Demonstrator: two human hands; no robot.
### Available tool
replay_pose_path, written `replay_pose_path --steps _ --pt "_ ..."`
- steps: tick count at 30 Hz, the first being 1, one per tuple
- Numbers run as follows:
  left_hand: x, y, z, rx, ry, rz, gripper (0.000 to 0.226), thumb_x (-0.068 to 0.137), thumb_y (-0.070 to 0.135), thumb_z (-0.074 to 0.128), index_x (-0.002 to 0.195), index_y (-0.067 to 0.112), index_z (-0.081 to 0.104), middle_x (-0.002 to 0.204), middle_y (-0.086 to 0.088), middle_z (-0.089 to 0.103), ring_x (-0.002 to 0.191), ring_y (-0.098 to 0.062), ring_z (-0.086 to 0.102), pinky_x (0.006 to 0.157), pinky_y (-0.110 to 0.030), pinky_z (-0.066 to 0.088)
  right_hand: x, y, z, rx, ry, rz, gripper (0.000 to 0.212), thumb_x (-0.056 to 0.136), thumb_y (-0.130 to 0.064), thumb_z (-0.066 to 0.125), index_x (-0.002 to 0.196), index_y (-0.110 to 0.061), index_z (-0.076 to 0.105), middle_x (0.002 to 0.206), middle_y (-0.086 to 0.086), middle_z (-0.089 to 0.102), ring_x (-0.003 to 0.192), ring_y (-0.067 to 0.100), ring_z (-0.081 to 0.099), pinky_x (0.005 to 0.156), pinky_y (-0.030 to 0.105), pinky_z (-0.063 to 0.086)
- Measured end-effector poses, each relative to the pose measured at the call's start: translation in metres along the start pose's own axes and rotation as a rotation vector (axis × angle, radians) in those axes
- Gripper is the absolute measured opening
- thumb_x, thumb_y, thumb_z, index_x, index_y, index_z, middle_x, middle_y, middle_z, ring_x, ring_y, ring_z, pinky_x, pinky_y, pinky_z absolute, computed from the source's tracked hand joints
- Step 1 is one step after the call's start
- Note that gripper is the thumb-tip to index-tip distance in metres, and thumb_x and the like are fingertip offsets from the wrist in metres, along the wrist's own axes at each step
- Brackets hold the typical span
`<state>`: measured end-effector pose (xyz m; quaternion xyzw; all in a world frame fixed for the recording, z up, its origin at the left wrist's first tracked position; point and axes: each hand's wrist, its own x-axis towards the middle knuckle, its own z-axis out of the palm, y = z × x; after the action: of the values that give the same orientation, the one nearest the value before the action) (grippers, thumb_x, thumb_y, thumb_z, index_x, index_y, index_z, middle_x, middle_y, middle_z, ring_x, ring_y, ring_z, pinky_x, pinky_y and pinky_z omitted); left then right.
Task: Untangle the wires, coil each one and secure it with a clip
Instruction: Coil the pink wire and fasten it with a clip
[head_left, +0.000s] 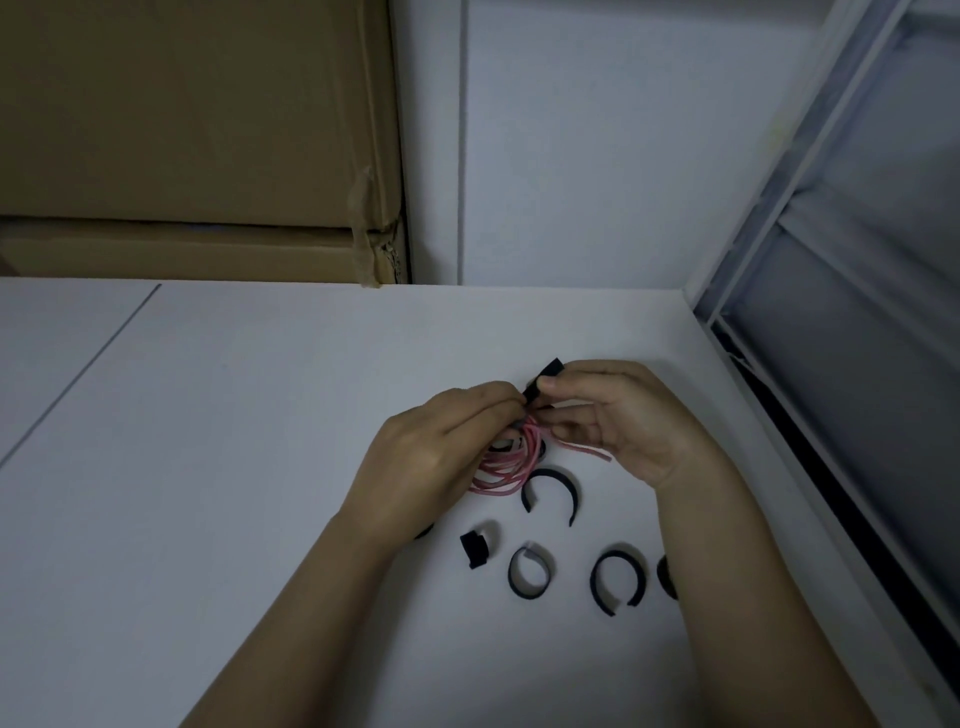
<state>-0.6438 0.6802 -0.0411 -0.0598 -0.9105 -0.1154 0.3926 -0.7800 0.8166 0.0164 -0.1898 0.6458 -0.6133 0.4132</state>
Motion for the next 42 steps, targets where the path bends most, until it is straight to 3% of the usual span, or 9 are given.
replay_pose_path --steps 6,10,14,20,24,28,33,38,42 --pt "0.002 0.000 -0.001 -0.055 -0.058 -0.018 0.023 0.091 0.002 0.055 0.112 0.007 0.062 0.111 -0.004 0.063 0.091 -0.019 0.060 0.070 -0.030 0.051 0.002 0.002 0.002 -0.029 0.015 -0.085 0.007 0.086 -0.006 0.064 0.084 -0.004 0.070 0.077 0.007 0.074 0.070 0.016 0.071 0.062 0.021 0.055" --pt "0.001 -0.003 0.001 -0.112 -0.056 -0.148 0.022 0.091 0.007 0.060 0.113 0.011 0.062 0.108 0.004 0.055 0.091 -0.005 0.057 0.069 -0.025 0.051 0.004 0.010 0.011 -0.119 0.067 -0.219 0.012 0.089 -0.004 0.063 0.080 -0.007 0.070 0.072 0.003 0.073 0.070 0.013 0.070 0.063 0.020 0.054" --pt "-0.001 -0.009 0.003 -0.118 -0.035 -0.268 0.016 0.092 0.014 0.060 0.108 0.012 0.064 0.104 0.004 0.057 0.089 -0.009 0.058 0.071 -0.028 0.050 0.007 0.021 0.022 -0.345 0.148 -0.428 0.017 0.087 -0.006 0.066 0.077 -0.018 0.072 0.074 -0.004 0.073 0.073 0.008 0.069 0.072 0.021 0.054" --pt "0.005 -0.003 -0.002 -0.232 0.056 -0.521 0.002 0.086 0.015 0.069 0.088 0.016 0.070 0.083 0.012 0.064 0.077 -0.002 0.059 0.068 -0.012 0.046 0.010 0.038 0.038 -0.505 0.243 -0.636 0.011 0.087 -0.008 0.067 0.084 -0.015 0.075 0.080 -0.011 0.071 0.077 0.007 0.068 0.075 0.032 0.056" --pt "0.011 0.002 -0.008 -0.430 0.079 -0.768 0.018 0.082 0.016 0.074 0.075 0.030 0.066 0.075 0.019 0.068 0.065 0.001 0.062 0.063 -0.018 0.051 0.013 0.040 0.034 -0.587 0.176 -0.712 0.014 0.089 -0.009 0.062 0.091 -0.014 0.075 0.087 -0.007 0.071 0.082 0.007 0.066 0.076 0.033 0.055" --pt "0.014 -0.002 -0.013 -0.600 0.088 -0.889 0.015 0.082 0.007 0.071 0.077 0.021 0.073 0.072 0.010 0.072 0.065 -0.011 0.067 0.063 -0.027 0.057 0.017 0.043 0.027 -0.622 0.058 -0.765 0.021 0.090 -0.006 0.058 0.105 -0.011 0.072 0.100 -0.009 0.067 0.094 0.006 0.064 0.084 0.025 0.053" --pt "0.016 -0.006 -0.017 -0.861 0.104 -0.960 0.014 0.081 -0.003 0.070 0.084 0.010 0.075 0.079 -0.004 0.075 0.075 -0.018 0.071 0.071 -0.022 0.055 0.019 0.043 0.024 -0.540 0.027 -0.823 0.025 0.085 0.005 0.065 0.104 -0.010 0.072 0.102 -0.007 0.066 0.094 0.005 0.065 0.081 0.017 0.051" --pt "0.018 -0.006 -0.020 -1.062 0.118 -1.025 0.011 0.082 0.007 0.066 0.090 0.006 0.074 0.087 -0.010 0.075 0.084 -0.021 0.071 0.077 -0.022 0.055 0.020 0.046 0.021 -0.605 0.091 -0.941 0.022 0.085 0.003 0.063 0.104 -0.004 0.072 0.100 -0.005 0.064 0.091 0.003 0.064 0.078 0.015 0.052" --pt "0.018 -0.003 -0.020 -1.026 0.056 -0.984 0.020 0.073 0.012 0.073 0.092 0.004 0.072 0.088 -0.009 0.075 0.082 -0.020 0.071 0.077 -0.024 0.055 0.021 0.048 0.022 -0.654 0.114 -0.972 0.021 0.087 0.002 0.060 0.103 -0.003 0.072 0.101 -0.006 0.063 0.090 0.005 0.064 0.077 0.018 0.053"
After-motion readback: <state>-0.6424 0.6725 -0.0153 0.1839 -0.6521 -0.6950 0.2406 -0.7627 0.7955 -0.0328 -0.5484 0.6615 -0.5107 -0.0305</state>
